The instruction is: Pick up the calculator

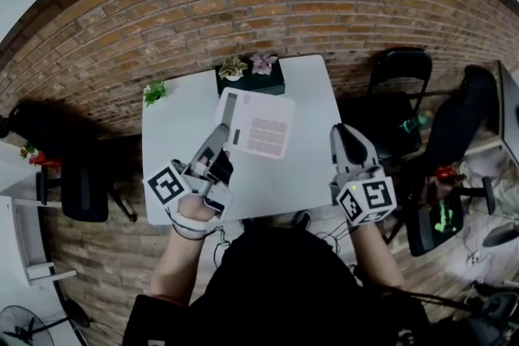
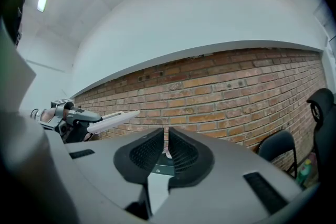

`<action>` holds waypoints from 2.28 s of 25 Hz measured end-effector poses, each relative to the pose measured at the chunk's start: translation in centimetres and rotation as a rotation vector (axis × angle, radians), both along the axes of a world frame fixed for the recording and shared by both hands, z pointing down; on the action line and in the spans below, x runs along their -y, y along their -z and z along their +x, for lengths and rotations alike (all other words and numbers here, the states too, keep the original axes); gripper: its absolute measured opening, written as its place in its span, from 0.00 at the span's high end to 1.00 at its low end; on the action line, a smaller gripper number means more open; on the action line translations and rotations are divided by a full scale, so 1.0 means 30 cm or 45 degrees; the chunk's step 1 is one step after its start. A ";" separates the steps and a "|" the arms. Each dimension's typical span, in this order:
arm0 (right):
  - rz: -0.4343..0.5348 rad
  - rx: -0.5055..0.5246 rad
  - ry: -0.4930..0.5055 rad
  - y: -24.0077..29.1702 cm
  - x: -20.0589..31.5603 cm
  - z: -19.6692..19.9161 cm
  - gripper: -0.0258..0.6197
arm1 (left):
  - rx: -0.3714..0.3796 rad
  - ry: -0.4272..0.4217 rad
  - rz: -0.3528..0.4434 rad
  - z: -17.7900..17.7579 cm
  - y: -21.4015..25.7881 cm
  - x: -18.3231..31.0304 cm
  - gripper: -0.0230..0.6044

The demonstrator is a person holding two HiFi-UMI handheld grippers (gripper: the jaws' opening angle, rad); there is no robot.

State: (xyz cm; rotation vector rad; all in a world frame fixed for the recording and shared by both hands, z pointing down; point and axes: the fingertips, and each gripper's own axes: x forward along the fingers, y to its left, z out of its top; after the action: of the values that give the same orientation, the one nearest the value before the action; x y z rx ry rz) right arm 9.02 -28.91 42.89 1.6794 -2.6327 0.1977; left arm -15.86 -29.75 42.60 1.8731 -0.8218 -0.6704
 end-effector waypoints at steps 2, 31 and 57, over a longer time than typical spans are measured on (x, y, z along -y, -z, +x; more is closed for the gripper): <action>-0.005 0.001 -0.001 -0.003 -0.003 0.001 0.91 | 0.003 -0.003 -0.002 0.002 -0.001 0.000 0.89; -0.012 -0.020 0.011 -0.009 0.000 -0.004 0.92 | 0.009 0.013 -0.022 -0.008 -0.027 0.002 0.89; -0.008 -0.021 -0.018 -0.037 -0.002 -0.013 0.95 | 0.001 -0.023 -0.032 -0.019 -0.067 0.009 0.89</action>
State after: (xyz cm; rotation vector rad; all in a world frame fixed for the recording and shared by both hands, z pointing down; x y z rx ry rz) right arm 8.64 -28.87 43.99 1.6906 -2.6067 0.1911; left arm -16.44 -30.00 44.60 1.8562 -0.8093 -0.6451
